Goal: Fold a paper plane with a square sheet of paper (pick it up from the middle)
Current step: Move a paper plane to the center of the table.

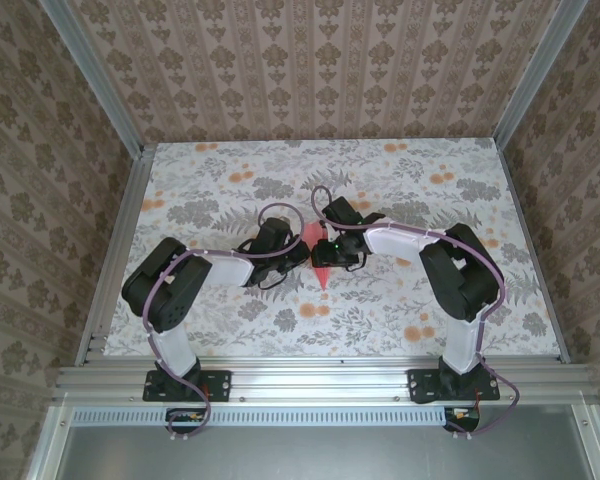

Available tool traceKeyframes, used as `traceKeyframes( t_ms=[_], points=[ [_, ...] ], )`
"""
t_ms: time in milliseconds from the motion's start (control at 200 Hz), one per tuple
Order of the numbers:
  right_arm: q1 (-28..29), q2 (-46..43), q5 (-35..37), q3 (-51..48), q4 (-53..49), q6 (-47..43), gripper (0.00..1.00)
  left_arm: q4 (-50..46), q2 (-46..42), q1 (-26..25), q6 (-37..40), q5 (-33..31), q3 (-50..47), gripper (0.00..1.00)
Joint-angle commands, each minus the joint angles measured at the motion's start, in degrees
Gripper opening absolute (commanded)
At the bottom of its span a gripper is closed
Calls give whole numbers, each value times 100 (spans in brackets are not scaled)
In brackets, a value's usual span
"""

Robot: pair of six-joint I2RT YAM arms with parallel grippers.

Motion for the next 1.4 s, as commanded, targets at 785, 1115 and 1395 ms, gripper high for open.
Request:
traceKeyframes(
  t_ms=[785,1115,1395],
  points=[
    [47,92,-374,-158,319,-272,44,460,44,94,-340,277,-201,0],
    [45,-2,-305,-179,365,-266,35,684,31,173,-512,470,-314,0],
    [43,-290,-749,-560,917,-313,50,806,149,260,-590,654,-353,0]
  ],
)
